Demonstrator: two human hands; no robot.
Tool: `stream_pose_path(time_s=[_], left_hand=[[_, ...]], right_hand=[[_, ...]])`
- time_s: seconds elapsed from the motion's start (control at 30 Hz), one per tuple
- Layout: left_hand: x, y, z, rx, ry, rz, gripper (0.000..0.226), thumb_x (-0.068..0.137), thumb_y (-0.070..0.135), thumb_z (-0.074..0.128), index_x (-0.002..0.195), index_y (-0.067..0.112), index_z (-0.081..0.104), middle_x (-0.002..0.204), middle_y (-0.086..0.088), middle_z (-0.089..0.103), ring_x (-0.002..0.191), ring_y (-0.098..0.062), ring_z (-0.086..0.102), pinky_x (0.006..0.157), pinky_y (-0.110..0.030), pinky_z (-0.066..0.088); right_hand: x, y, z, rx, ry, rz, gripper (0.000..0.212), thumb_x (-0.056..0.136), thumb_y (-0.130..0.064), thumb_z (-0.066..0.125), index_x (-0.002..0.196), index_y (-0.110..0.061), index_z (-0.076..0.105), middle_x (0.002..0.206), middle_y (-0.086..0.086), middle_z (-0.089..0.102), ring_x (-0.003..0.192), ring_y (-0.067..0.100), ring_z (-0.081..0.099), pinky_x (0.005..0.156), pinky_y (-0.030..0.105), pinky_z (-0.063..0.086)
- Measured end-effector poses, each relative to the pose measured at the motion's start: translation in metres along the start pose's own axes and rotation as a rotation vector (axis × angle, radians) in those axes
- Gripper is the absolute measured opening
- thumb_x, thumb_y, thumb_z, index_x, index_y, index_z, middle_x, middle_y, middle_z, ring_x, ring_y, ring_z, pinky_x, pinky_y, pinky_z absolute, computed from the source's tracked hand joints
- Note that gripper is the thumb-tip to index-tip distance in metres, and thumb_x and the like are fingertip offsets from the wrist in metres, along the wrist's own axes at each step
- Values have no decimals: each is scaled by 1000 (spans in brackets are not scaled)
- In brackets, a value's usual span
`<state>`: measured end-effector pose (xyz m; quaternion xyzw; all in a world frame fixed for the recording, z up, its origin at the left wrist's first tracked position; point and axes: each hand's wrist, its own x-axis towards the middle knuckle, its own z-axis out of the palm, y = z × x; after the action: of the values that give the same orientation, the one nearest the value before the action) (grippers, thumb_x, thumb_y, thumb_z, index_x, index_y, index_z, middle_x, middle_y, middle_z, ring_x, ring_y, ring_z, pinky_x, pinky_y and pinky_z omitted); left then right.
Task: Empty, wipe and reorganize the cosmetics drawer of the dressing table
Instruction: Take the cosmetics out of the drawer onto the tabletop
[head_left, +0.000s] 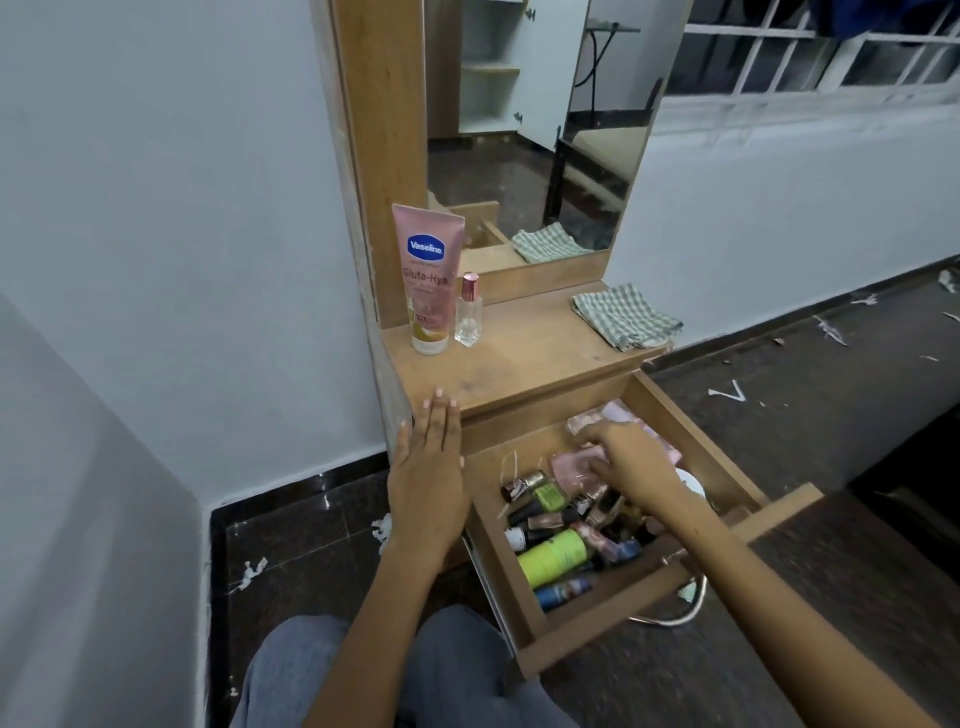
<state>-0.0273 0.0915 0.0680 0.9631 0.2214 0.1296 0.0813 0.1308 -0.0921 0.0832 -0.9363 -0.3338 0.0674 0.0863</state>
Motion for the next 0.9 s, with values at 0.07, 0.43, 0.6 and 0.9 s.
stream_pose_path(time_s=[0.07, 0.43, 0.6, 0.9], left_hand=[[1, 4, -1, 29, -11, -6, 61, 103, 22, 25, 151, 11, -10, 158, -6, -18, 147, -20, -13, 116, -35, -11], [13, 40, 11, 49, -51, 63, 62, 102, 27, 24, 151, 10, -10, 159, -6, -17, 147, -20, -13, 120, -38, -3], [11, 38, 13, 31, -26, 52, 63, 102, 26, 26, 151, 12, -11, 159, -4, -16, 147, -19, -13, 120, -39, -2], [10, 36, 14, -7, 21, 62, 62, 100, 25, 28, 153, 13, -3, 161, -3, -8, 147, -19, -9, 118, -37, -6]], right_hand=[[4, 9, 1, -115, -62, 17, 32, 90, -14, 54, 121, -19, 60, 111, 10, 67, 101, 28, 64, 75, 32, 47], [30, -6, -16, -358, -287, -122, 45, 73, -25, 79, 114, -16, 63, 117, 4, 64, 111, 22, 58, 86, 31, 44], [30, -9, -26, -290, -106, -162, 32, 63, -43, 76, 73, -18, 60, 80, -1, 64, 80, 20, 63, 63, 30, 46], [20, -40, -88, 319, 149, -173, 32, 66, -28, 81, 92, -17, 66, 77, -6, 63, 69, 8, 59, 57, 18, 40]])
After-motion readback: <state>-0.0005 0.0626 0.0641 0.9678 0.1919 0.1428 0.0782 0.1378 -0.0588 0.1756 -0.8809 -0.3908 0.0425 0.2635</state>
